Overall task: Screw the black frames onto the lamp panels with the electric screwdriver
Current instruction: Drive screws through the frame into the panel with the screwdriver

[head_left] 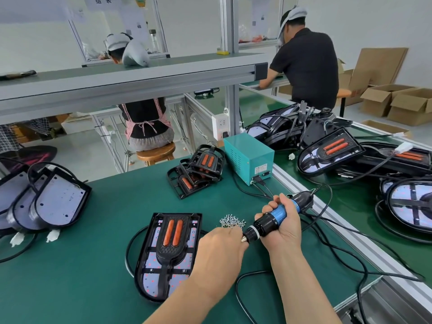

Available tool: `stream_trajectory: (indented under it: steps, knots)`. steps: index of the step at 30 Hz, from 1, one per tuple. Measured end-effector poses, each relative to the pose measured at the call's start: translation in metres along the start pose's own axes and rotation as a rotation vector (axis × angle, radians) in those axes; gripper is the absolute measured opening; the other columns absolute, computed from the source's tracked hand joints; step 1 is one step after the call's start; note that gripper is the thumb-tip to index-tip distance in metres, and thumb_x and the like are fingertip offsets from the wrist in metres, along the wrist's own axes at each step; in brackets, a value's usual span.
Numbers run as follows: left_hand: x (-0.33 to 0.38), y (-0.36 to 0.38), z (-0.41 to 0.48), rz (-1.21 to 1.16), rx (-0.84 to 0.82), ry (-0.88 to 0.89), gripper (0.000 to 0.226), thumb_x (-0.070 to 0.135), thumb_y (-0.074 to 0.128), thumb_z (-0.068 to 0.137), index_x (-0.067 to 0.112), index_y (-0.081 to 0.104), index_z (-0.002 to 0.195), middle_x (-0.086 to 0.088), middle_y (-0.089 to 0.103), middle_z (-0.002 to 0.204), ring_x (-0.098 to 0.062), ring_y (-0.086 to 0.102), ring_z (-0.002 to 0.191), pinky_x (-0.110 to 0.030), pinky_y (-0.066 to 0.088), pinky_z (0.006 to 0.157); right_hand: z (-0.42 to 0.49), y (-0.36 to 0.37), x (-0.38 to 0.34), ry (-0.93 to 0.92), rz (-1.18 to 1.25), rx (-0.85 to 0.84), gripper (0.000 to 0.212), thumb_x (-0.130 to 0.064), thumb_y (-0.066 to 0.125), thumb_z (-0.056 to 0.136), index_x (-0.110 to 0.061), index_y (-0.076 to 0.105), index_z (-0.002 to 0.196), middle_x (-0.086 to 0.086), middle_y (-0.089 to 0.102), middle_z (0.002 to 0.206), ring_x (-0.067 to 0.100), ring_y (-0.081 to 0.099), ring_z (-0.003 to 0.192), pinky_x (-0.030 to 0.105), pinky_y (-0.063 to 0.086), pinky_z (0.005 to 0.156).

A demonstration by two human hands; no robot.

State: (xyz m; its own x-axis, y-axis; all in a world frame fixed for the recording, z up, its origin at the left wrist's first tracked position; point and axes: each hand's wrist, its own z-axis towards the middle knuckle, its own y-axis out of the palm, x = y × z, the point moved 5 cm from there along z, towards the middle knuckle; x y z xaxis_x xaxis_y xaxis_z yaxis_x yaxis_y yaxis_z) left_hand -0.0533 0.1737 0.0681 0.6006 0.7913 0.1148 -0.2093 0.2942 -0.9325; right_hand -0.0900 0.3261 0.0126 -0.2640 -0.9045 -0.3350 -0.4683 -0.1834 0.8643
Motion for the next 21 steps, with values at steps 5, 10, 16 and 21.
stream_trajectory:
  steps: [5, 10, 16, 21]
  knots:
    - [-0.014, 0.013, -0.001, -0.727, -0.379, -0.467, 0.033, 0.04, 0.056, 0.096, 0.01, 0.065, 0.085, -0.002, 0.07, 0.068, -0.015, 0.061, 0.062, -0.028, 0.048, 0.058, -0.001, 0.0, 0.001, 0.0, -0.027, -0.007, 0.015, -0.023, 0.065, 0.094, -0.018, 0.059, 0.082, -0.006, 0.054, 0.066, 0.009, 0.05, 0.051, 0.024, 0.035, 0.056]
    - [-0.013, 0.019, 0.0, -1.219, -0.526, -0.665, 0.029, 0.023, 0.053, 0.102, 0.006, 0.066, 0.081, -0.004, 0.07, 0.064, -0.011, 0.058, 0.054, -0.017, 0.046, 0.053, -0.001, 0.002, 0.001, 0.031, 0.007, -0.031, 0.014, -0.023, 0.065, 0.094, -0.017, 0.059, 0.082, -0.006, 0.053, 0.065, 0.008, 0.049, 0.05, 0.021, 0.036, 0.049]
    - [-0.009, 0.008, 0.0, -0.235, -0.203, -0.148, 0.027, 0.034, 0.058, 0.097, 0.014, 0.048, 0.082, -0.002, 0.06, 0.078, -0.021, 0.045, 0.071, -0.031, 0.036, 0.067, 0.0, 0.001, 0.0, 0.006, -0.045, -0.003, 0.014, -0.022, 0.066, 0.093, -0.018, 0.06, 0.082, -0.006, 0.055, 0.066, 0.009, 0.051, 0.051, 0.024, 0.036, 0.057]
    - [-0.01, 0.006, -0.002, -0.591, -0.226, -0.347, 0.032, 0.043, 0.062, 0.092, 0.012, 0.063, 0.092, -0.002, 0.072, 0.081, -0.013, 0.058, 0.069, -0.034, 0.049, 0.067, 0.0, 0.001, 0.001, 0.013, -0.033, -0.003, 0.014, -0.022, 0.067, 0.093, -0.018, 0.06, 0.082, -0.006, 0.056, 0.066, 0.009, 0.051, 0.05, 0.025, 0.037, 0.056]
